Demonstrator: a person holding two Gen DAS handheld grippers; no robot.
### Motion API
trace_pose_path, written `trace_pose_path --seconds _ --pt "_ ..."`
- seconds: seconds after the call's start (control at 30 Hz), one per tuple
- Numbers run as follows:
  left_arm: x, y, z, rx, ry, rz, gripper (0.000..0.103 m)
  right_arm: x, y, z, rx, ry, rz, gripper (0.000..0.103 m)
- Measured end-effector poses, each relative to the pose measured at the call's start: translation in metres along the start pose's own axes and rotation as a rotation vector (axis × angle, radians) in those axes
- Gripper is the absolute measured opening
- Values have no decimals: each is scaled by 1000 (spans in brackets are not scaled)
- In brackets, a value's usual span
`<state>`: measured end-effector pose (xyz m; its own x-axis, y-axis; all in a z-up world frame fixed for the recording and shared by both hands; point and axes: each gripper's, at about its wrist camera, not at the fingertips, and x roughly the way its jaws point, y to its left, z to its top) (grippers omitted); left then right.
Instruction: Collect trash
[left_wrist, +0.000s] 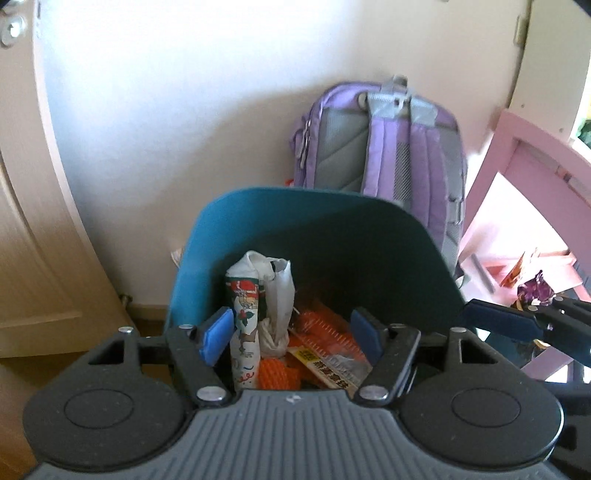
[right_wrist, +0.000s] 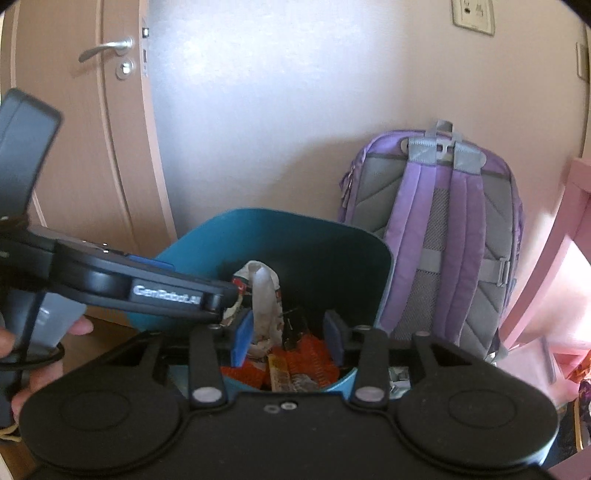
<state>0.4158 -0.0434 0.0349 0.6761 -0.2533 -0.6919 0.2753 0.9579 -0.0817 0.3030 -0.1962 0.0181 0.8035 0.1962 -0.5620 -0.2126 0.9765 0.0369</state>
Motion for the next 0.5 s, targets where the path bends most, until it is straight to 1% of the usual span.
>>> trace_pose_path --seconds 0.13,0.27,0.4,0.5 --pt "-38 1 -6 -11 -64 3 80 -25 7 2 -5 -29 2 43" --pt "-76 2 -14 -22 -135 2 80 -52 17 0 -22 -58 19 45" --pt "-111 2 -23 -15 -192 7 80 -77 25 -2 -35 -92 30 50" --pt "-136 3 -33 -7 -233 0 81 -95 29 -5 -38 -115 34 52"
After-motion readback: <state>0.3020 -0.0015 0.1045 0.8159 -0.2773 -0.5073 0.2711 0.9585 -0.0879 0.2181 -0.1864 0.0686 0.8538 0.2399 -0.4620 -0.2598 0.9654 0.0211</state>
